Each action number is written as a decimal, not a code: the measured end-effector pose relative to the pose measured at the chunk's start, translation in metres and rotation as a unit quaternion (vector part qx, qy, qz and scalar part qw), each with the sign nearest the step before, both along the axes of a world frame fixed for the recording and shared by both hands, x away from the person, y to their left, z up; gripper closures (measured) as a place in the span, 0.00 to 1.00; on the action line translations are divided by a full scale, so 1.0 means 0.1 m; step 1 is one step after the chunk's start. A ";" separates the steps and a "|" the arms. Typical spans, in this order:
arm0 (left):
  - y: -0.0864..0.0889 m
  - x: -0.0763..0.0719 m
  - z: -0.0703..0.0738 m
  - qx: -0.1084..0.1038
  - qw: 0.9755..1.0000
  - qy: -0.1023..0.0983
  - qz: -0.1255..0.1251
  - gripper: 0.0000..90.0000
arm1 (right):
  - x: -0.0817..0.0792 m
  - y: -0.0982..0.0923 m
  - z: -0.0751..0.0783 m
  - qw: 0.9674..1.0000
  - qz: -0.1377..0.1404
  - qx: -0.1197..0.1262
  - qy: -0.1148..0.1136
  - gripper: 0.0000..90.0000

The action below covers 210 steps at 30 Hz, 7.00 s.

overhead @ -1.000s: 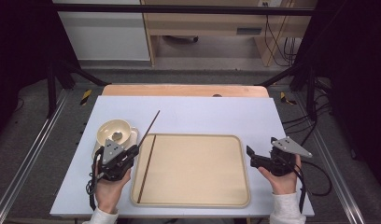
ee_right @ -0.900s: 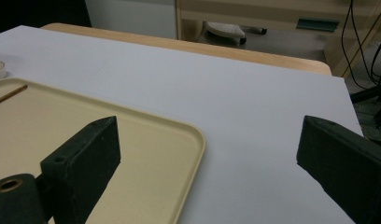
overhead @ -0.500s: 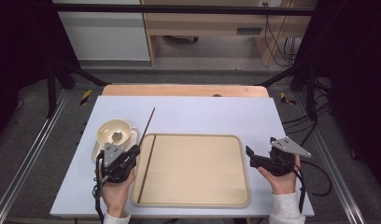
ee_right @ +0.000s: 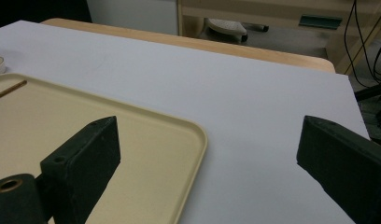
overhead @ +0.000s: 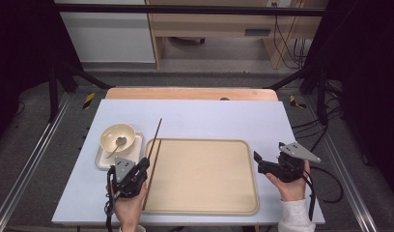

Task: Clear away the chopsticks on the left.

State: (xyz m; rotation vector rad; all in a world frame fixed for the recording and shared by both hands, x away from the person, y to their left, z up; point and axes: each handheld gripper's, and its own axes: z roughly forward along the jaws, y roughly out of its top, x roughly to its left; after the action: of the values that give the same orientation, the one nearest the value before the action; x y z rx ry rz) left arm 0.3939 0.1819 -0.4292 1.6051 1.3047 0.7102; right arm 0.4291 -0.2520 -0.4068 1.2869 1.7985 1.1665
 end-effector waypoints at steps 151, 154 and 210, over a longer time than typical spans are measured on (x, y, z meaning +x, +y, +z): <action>0.06 0.67 -0.49 0.133 0.970 0.099 -0.177 1.00 | 0.01 0.02 -0.02 1.000 0.001 -0.005 0.004 0.07; 0.06 0.67 -0.49 0.134 0.970 0.099 -0.175 1.00 | 0.01 0.02 -0.02 1.000 0.000 -0.002 0.004 0.07; 0.70 0.38 0.64 0.071 0.979 -0.059 -0.184 0.35 | 0.01 -0.02 -0.02 1.000 -0.007 0.001 0.001 0.07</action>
State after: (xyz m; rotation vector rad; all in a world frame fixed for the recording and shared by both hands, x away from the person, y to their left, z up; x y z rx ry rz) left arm 0.4320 0.2522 -0.3648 1.8269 0.8542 0.6663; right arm 0.4300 -0.2535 -0.4085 1.2997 1.7888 1.1596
